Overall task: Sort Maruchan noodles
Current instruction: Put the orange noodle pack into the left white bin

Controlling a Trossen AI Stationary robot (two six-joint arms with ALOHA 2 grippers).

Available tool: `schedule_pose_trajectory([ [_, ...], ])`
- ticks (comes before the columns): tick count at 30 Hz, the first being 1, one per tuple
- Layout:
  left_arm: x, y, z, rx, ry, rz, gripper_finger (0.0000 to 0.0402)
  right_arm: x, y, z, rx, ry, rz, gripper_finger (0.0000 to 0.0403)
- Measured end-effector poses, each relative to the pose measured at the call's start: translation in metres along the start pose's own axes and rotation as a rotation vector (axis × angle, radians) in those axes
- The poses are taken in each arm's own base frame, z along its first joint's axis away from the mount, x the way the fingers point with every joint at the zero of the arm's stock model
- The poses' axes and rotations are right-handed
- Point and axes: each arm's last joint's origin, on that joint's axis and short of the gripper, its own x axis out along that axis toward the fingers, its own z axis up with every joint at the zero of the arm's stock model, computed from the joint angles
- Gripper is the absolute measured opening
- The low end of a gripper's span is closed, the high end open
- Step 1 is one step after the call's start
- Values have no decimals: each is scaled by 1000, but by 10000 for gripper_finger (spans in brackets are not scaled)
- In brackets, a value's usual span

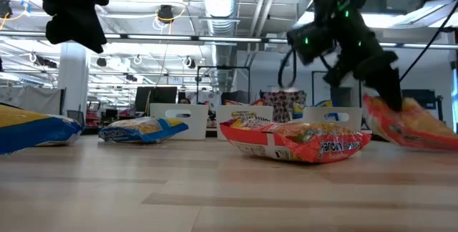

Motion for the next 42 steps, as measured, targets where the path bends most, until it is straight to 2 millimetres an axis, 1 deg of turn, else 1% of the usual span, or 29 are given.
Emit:
schedule_pose_trajectory([
  [5, 0, 1, 1, -41, -31, 32, 118, -33, 9, -11, 35, -142, 20, 7],
  [10, 1, 5, 4, -69, -36, 49, 119, -63, 13, -26, 72, -285, 66, 7],
  [14, 3, 12, 10, -131, -65, 95, 128, -87, 18, -34, 65, -414, 113, 7],
  [17, 5, 18, 20, -209, -123, 113, 142, -105, 23, -36, 48, -543, 172, 7],
  [21, 6, 20, 38, -250, -228, 44, 162, -127, 28, -36, 35, -670, 235, 7],
  [25, 6, 16, 56, -282, -323, -111, 180, -145, 30, -37, 30, -779, 290, 7],
  [29, 11, 7, 71, -287, -382, -250, 185, -161, 31, -36, 30, -878, 339, 7],
  [32, 21, 1, 80, -257, -413, -293, 184, -168, 31, -34, 32, -920, 360, 7],
  [36, 39, -5, 87, -215, -417, -319, 184, -173, 32, -33, 43, -925, 369, 7],
  [38, 48, -7, 89, -210, -412, -320, 184, -177, 34, -28, 54, -937, 381, 7],
  [40, 55, -10, 92, -191, -405, -331, 183, -175, 36, -25, 70, -891, 367, 7],
  [42, 61, -12, 94, -159, -389, -330, 183, -178, 38, -19, 73, -894, 370, 7],
])
